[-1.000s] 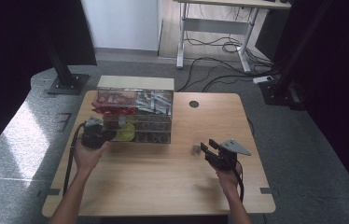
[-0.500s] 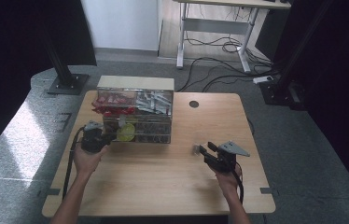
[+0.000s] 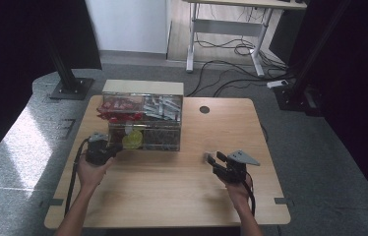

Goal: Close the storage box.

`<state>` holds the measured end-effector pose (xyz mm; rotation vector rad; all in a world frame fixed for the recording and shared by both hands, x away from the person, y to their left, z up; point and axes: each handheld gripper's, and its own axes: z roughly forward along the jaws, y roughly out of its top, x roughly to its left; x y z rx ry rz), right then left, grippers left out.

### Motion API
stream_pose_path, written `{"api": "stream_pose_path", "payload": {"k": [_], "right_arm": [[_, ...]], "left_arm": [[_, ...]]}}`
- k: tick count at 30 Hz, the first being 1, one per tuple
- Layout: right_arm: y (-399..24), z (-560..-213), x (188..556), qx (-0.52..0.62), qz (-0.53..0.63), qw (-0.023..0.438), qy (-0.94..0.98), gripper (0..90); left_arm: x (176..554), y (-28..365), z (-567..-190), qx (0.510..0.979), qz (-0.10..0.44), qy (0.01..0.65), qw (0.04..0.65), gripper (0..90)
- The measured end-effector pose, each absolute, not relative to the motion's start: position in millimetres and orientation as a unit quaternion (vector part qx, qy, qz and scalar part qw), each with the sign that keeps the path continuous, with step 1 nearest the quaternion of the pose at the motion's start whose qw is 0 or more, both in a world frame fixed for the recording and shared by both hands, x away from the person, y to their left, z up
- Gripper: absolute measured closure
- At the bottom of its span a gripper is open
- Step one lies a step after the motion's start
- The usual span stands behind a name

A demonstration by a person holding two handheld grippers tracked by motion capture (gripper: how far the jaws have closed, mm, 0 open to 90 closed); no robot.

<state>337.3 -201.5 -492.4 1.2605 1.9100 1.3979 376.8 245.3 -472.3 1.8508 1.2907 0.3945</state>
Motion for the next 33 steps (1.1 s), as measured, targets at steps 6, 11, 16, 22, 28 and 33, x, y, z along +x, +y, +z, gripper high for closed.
{"api": "stream_pose_path", "payload": {"k": [6, 11, 16, 22, 28, 33], "right_arm": [[-202.0, -492.7, 337.1, 0.458, 0.507, 0.229, 0.693, 53.7], [-202.1, -493.9, 336.7, 0.459, 0.507, 0.228, 0.693, 53.7], [-201.9, -493.5, 336.6, 0.459, 0.507, 0.229, 0.693, 53.7], [-202.5, -494.5, 336.5, 0.46, 0.506, 0.229, 0.693, 53.8], [-203.4, -493.9, 335.7, 0.46, 0.506, 0.231, 0.692, 53.8], [-203.0, -494.7, 335.6, 0.46, 0.504, 0.23, 0.694, 53.8]], "left_arm": [[377.4, 245.4, -476.2, 0.738, 0.151, 0.514, 0.41, 90.0], [377.3, 245.3, -480.7, 0.738, 0.145, 0.516, 0.411, 90.0], [376.5, 244.7, -482.3, 0.738, 0.144, 0.515, 0.412, 90.0], [376.5, 244.7, -483.9, 0.74, 0.141, 0.515, 0.408, 90.0], [376.2, 244.3, -487.3, 0.743, 0.135, 0.514, 0.408, 90.0], [376.5, 244.9, -487.3, 0.744, 0.132, 0.514, 0.407, 90.0]]}}
